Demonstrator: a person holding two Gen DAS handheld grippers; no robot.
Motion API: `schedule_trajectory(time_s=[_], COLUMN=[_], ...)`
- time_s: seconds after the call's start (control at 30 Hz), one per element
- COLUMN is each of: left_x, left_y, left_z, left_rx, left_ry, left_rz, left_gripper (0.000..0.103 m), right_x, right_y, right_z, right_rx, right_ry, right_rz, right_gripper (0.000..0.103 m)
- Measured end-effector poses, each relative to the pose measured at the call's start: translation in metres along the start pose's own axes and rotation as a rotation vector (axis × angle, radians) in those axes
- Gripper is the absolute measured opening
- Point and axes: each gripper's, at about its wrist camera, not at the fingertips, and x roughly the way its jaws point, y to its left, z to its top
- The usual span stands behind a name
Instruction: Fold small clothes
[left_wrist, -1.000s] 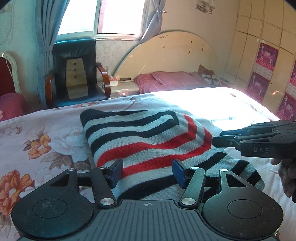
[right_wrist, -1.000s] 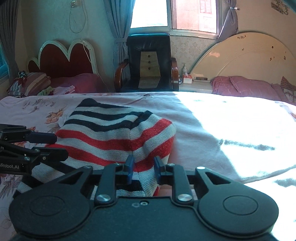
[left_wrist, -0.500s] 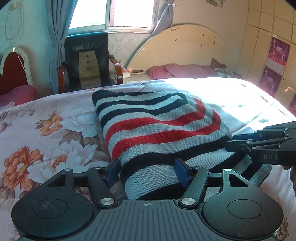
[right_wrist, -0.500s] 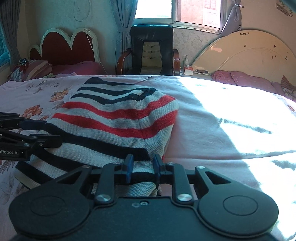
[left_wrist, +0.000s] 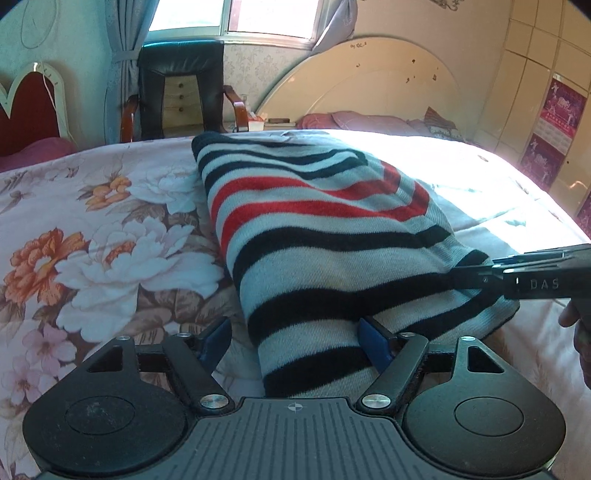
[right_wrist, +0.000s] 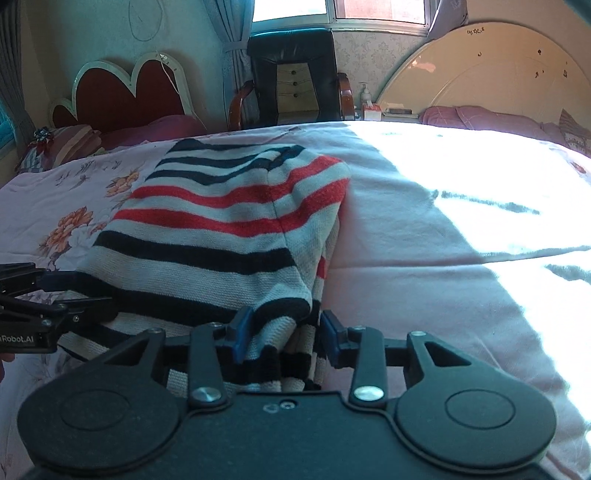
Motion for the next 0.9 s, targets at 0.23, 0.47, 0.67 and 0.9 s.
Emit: schedule_trajectory(time_s=[0.23, 0.47, 0.67, 0.9], left_x=[-0.021, 0.021, 0.058, 0.082], left_y=[0.027, 0.066, 0.079, 0.083], left_z=[0.009, 0.036, 0.034, 0.041], left_rx=[-0.047, -0.318, -0.455, -0.478], left_ry=[-0.052, 0.042, 0.110, 0.095], left_rz=[-0.045, -0.258, -0.350, -0.411], left_gripper=[0.077, 0.077, 0.076, 0.075], right_x=[-0.023, 0.005, 0.045, 0.062], right_y=[-0.023, -0.066, -0.093, -0.094], right_z=[0.002, 0.021, 0.017, 0.028], right_rx=[0.122, 0.322, 0.485, 0.443], right_ry=[-0.034, -0.020, 0.044, 0.076], right_rz=[0.084, 0.219, 0.381, 0.495], right_gripper=[0.048, 0.060, 0.067, 0.068])
